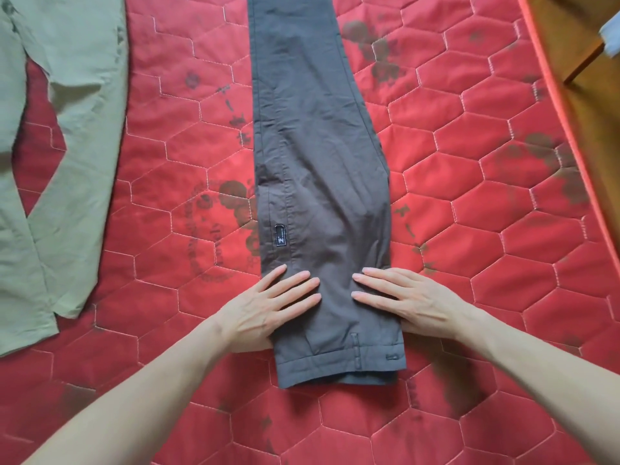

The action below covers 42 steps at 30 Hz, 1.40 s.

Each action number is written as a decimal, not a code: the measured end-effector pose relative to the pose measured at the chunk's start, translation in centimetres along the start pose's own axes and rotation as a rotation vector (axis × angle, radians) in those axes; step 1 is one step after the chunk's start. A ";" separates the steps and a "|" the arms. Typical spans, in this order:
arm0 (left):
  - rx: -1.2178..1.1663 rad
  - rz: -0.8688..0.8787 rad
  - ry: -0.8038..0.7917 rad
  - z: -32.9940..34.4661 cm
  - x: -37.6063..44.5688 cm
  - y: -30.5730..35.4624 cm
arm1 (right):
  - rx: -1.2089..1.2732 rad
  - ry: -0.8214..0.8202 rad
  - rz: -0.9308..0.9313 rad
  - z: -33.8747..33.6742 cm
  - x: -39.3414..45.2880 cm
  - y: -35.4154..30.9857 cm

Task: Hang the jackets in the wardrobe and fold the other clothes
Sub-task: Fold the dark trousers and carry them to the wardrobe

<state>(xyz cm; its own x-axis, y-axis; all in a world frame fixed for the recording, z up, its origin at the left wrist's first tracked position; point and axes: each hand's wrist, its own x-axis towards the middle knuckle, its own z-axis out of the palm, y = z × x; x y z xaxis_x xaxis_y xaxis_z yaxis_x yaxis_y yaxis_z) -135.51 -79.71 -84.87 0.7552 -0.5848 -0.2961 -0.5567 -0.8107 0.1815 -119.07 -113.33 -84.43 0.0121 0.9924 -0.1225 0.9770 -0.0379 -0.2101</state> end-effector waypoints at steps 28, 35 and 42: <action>-1.523 -0.904 0.578 -5.1 2.4 1.4 | 0.900 0.611 1.192 -5.0 6.6 -5.1; -1.552 -1.009 0.637 -3.6 4.5 0.1 | 0.562 0.569 1.439 -2.5 9.2 -3.1; -1.297 -1.076 0.784 -4.1 5.7 -0.1 | 0.448 0.611 1.346 -3.6 10.1 -0.3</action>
<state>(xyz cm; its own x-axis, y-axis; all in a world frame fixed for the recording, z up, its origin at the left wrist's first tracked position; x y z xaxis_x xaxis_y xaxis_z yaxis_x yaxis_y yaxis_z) -129.70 -83.08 -82.75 0.7372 0.5602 -0.3776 0.5051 -0.0858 0.8588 -118.46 -102.92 -82.13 0.9934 0.0877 -0.0746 0.0323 -0.8337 -0.5513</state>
